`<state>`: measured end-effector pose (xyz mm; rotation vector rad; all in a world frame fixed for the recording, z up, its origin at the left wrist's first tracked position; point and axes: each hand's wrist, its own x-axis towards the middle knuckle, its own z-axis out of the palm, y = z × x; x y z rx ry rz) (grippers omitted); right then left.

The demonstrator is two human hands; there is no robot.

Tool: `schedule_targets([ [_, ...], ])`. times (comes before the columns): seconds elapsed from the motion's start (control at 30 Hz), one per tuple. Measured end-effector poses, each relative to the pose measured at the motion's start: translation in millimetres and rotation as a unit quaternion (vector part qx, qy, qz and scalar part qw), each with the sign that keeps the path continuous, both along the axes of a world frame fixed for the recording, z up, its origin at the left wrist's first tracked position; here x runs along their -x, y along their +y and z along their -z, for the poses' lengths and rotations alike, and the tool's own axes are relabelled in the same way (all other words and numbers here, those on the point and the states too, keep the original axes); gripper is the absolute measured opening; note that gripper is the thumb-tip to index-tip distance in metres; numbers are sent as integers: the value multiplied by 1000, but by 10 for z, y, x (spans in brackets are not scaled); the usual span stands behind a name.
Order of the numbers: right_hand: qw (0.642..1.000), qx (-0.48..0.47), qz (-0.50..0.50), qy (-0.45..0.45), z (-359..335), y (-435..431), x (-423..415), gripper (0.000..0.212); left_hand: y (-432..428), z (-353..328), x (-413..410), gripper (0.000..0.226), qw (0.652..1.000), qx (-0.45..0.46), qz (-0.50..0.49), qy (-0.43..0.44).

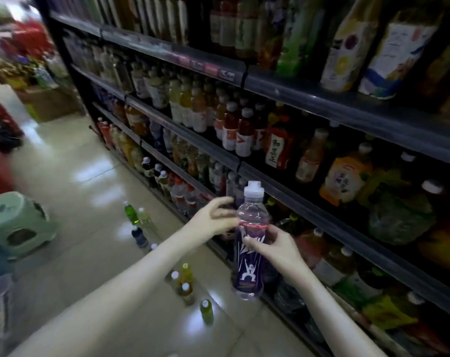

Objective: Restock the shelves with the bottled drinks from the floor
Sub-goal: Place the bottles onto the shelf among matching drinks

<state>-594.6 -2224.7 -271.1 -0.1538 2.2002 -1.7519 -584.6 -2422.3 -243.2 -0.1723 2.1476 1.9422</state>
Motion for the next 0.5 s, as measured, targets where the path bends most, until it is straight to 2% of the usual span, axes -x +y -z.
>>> schedule_targets([
  [0.1,999,47,6,-13,-75,-619,139,23,-608,179,-55,80,992,48,98,-60],
  [0.17,998,65,-5,-15,-93,-1142,264,23,-1024,254,-41,82,987,62,128,-71],
  [0.23,997,70,-18,-13,-98,-1755,399,27,-1498,256,43,73,989,109,89,-52],
  [0.33,996,79,-39,-13,-58,-2696,576,35,-2307,185,221,56,973,230,29,-18],
  [0.5,993,65,-94,-25,42,-3755,851,46,-3397,341,498,80,955,295,6,-24],
])
